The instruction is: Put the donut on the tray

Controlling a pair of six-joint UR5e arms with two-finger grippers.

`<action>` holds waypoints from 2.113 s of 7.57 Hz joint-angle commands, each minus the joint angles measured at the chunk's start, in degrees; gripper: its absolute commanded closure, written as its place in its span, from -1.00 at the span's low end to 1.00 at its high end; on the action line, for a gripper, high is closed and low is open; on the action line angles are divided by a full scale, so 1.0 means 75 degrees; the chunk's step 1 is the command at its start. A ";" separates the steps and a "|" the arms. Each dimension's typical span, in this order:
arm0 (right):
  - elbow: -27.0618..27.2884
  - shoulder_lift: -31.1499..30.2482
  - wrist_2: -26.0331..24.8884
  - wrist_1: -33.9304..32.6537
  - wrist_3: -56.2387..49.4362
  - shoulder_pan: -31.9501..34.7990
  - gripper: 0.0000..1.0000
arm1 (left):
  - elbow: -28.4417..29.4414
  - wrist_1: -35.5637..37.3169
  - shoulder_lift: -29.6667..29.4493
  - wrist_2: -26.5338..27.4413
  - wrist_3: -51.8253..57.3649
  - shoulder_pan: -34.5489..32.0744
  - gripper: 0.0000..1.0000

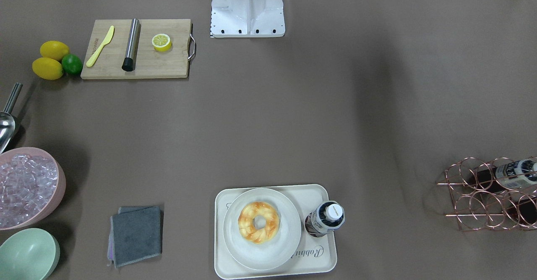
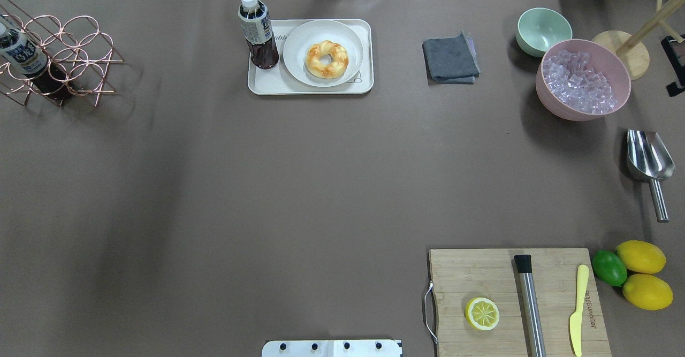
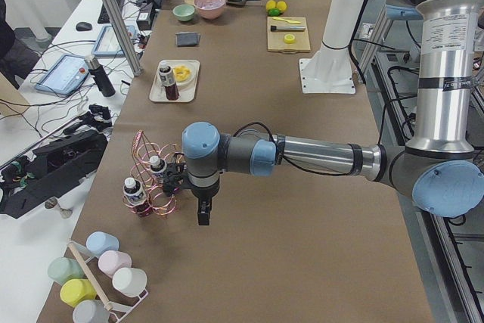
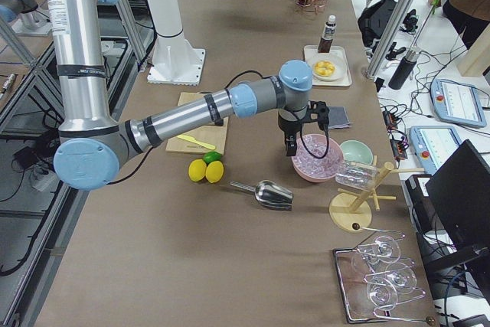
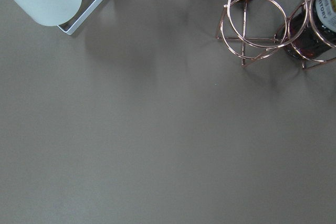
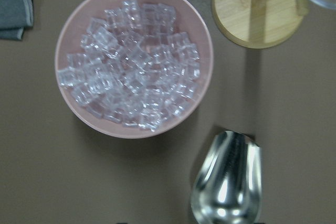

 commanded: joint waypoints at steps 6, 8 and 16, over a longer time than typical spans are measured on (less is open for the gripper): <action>-0.0274 -0.1645 0.0005 -0.0025 -0.3650 0.1658 -0.99 | 0.0010 0.0000 -0.0001 0.0000 0.0005 -0.0003 -0.98; -0.0403 -0.1691 -0.0054 -0.0025 -0.3581 0.1728 -0.99 | 0.0010 0.0011 -0.0001 0.0000 0.0005 -0.0003 -0.98; -0.0415 -0.2172 -0.0135 -0.0014 -0.3616 0.2432 -0.99 | 0.0010 0.0011 0.0011 0.0000 0.0005 -0.0003 -0.98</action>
